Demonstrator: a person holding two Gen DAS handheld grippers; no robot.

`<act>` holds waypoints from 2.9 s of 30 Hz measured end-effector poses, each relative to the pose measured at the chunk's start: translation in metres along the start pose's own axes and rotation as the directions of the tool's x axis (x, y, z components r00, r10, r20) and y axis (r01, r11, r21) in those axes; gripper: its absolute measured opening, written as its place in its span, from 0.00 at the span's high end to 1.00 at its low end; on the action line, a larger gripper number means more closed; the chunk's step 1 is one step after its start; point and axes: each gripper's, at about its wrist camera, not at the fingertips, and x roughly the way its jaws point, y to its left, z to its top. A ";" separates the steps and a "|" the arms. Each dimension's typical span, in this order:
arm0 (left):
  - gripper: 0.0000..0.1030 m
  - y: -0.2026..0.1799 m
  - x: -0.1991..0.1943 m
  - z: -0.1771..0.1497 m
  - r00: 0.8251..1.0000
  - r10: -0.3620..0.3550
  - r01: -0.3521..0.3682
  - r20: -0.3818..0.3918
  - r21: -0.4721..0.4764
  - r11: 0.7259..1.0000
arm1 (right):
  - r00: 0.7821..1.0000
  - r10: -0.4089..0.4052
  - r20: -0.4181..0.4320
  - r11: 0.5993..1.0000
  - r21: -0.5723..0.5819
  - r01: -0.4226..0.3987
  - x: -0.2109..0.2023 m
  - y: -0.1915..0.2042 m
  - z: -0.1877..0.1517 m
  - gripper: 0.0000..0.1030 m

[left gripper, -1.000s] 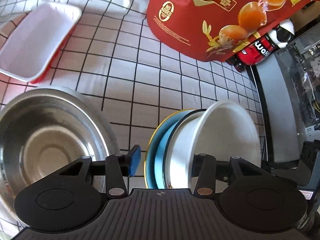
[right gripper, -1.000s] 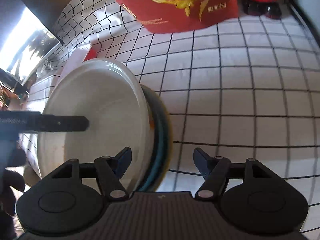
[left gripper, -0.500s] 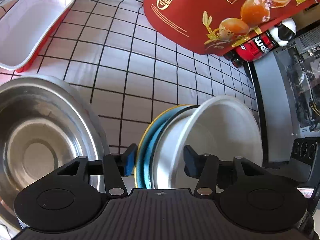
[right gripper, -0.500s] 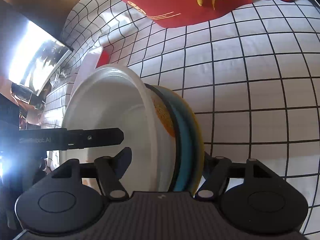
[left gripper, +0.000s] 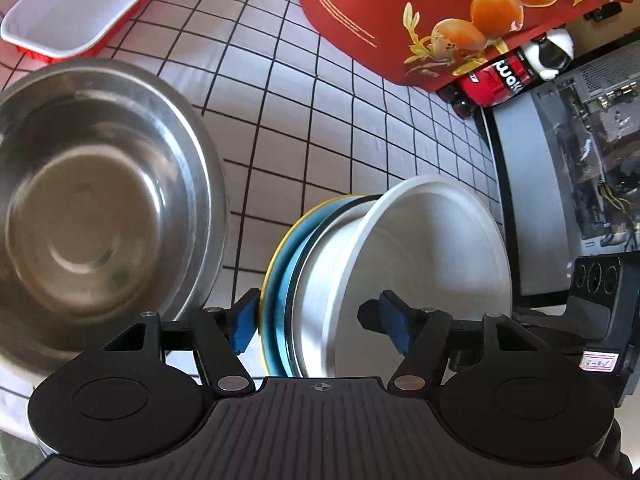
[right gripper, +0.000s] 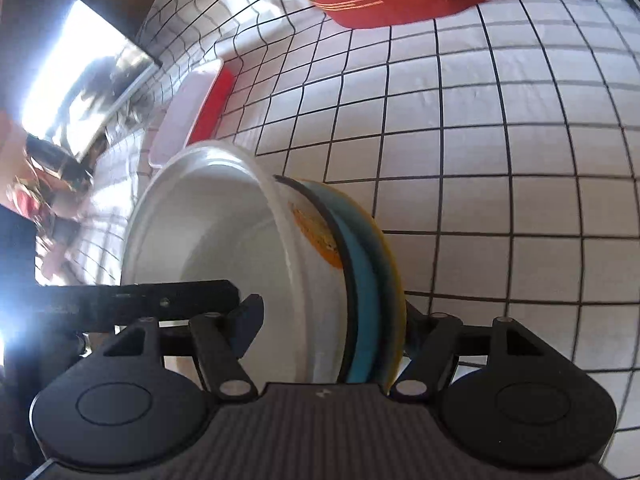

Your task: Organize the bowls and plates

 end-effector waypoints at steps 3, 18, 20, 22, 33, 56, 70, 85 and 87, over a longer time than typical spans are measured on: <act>0.34 0.004 -0.002 -0.004 1.000 -0.019 0.019 0.016 -0.020 1.000 | 1.000 0.001 -0.003 1.000 -0.003 -0.001 0.000 -0.001 0.001 0.32; 0.28 -0.007 0.003 0.011 0.999 0.032 -0.032 0.012 0.021 0.999 | 1.000 -0.016 0.019 1.000 -0.018 0.016 0.003 0.007 0.030 0.35; 0.28 -0.005 0.002 0.011 0.999 0.034 -0.034 0.011 0.021 0.999 | 1.000 -0.017 0.021 1.000 -0.012 0.018 0.005 0.008 0.030 0.35; 0.28 -0.002 0.000 0.012 0.999 0.037 -0.037 0.012 0.011 0.999 | 1.000 -0.020 0.017 1.000 -0.001 0.020 0.007 0.011 0.031 0.35; 0.28 0.000 -0.002 0.018 0.998 0.052 -0.051 -0.018 0.033 0.998 | 0.999 0.014 -0.030 1.000 -0.002 -0.014 0.013 0.010 0.028 0.35; 0.32 -0.010 0.008 0.038 0.985 0.047 -0.030 -0.166 0.104 0.994 | 0.991 0.090 -0.099 0.990 0.113 -0.078 0.009 -0.014 0.020 0.36; 0.25 -0.024 0.016 0.030 0.987 0.107 -0.089 -0.120 0.141 0.986 | 0.994 0.043 -0.100 0.991 0.127 -0.030 0.009 -0.011 0.020 0.37; 0.25 -0.023 0.011 0.024 0.992 0.097 -0.083 -0.076 0.163 0.983 | 0.994 0.037 -0.102 0.992 0.125 -0.024 0.009 -0.007 0.012 0.39; 0.25 -0.021 0.010 0.024 0.993 0.089 -0.076 -0.078 0.155 0.985 | 0.996 0.015 -0.093 0.991 0.135 -0.002 0.007 -0.003 0.011 0.39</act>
